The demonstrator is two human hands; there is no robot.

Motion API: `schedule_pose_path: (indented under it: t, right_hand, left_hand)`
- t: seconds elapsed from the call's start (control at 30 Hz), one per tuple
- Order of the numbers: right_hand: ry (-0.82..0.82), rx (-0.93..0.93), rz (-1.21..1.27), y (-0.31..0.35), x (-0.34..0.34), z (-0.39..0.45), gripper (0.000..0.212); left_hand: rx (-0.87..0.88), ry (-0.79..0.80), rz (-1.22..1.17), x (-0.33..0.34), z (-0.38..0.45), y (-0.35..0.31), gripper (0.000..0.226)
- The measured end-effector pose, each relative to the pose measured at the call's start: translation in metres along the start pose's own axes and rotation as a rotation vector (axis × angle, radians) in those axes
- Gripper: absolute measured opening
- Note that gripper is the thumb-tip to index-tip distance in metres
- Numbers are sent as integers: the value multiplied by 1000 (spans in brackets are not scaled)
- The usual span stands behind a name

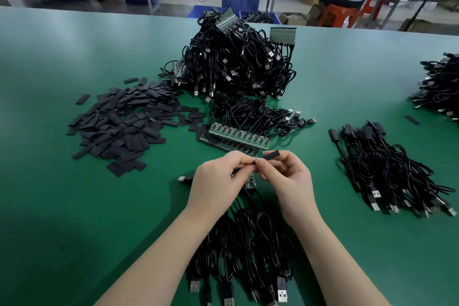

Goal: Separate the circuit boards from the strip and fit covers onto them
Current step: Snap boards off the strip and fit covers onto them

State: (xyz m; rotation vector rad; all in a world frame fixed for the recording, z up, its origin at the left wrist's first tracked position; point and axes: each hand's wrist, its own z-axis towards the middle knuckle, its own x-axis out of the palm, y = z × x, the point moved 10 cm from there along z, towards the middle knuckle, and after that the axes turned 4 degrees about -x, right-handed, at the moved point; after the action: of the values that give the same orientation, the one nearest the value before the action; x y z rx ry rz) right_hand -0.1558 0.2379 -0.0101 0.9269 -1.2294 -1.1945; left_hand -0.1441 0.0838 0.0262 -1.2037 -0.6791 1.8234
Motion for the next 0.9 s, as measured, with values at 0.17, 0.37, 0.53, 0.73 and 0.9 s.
schedule_pose_path:
  t: [0.17, 0.37, 0.53, 0.73, 0.9]
  right_hand:
    - [6, -32, -32, 4, 2, 0, 21]
    - [-111, -154, -164, 19, -4, -7, 50]
    - [-101, -196, -284, 22, -1, -8, 54]
    - [-57, -221, -349, 20, 0, -7, 51]
    - [-84, -209, -338, 19, -4, -5, 49]
  left_hand:
    - [-49, 9, 0, 1, 1, 3, 15]
    - [-103, -26, -1, 2, 3, 8, 13]
    - [-99, -43, -11, 0, 1, 8, 22]
    - [-81, 20, 3, 6, 1, 7, 25]
    - [-56, 22, -16, 4, 2, 2, 26]
